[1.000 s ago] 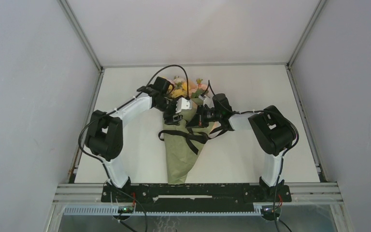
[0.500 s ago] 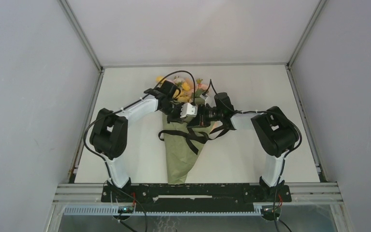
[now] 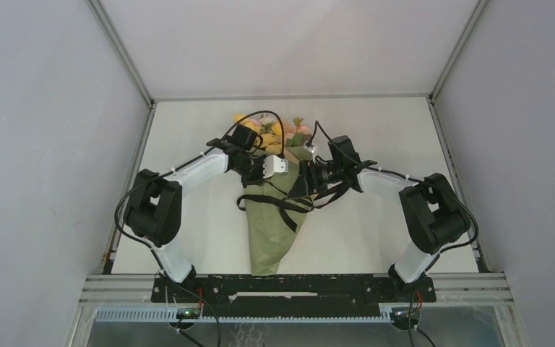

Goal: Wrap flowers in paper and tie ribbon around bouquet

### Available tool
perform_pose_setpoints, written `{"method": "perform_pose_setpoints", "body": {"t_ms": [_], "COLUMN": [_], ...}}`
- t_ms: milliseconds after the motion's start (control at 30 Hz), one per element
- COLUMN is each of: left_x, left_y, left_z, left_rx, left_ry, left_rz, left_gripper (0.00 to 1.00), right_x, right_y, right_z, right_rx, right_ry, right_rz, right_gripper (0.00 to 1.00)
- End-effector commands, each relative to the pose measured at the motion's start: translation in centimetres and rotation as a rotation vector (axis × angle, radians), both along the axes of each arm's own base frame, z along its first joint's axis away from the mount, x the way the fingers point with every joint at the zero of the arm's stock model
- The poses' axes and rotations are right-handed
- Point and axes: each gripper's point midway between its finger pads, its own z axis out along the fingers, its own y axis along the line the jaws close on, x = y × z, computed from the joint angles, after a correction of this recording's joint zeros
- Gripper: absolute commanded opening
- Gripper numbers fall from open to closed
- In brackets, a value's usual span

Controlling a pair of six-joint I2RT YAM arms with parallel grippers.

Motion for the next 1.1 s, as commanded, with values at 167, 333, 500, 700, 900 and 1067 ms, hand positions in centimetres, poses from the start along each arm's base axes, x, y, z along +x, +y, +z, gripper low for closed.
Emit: {"method": "perform_pose_setpoints", "body": {"t_ms": [167,333,500,700,900,1067], "left_x": [0.4,0.3,0.0,-0.9,-1.6,-1.6], "left_y": [0.6,0.4,0.6,1.9,1.8,1.7], "left_z": [1.2,1.4,1.3,1.3,0.9,1.0], "left_rx": [-0.024,-0.036,-0.022,0.012,0.001,-0.001], "left_ry": [-0.026,-0.02,-0.006,-0.009,0.012,0.019], "left_rz": [0.046,0.045,0.046,0.055,0.046,0.05], "left_gripper": [0.0,0.0,0.0,0.0,0.0,0.0], "right_x": [-0.9,-0.2,0.1,1.9,1.0,0.7], "right_y": [-2.7,-3.3,-2.9,-5.6,-6.8,-5.9], "right_z": [-2.9,-3.8,-1.3,1.3,-1.8,-3.1], "right_rx": [-0.264,-0.355,-0.292,-0.269,-0.39,-0.4], "right_ry": [-0.121,-0.167,-0.213,-0.137,-0.09,-0.067], "right_rz": [0.015,-0.024,-0.041,-0.304,-0.372,-0.35], "right_gripper": [0.83,0.81,0.74,0.62,0.7,0.65]}}
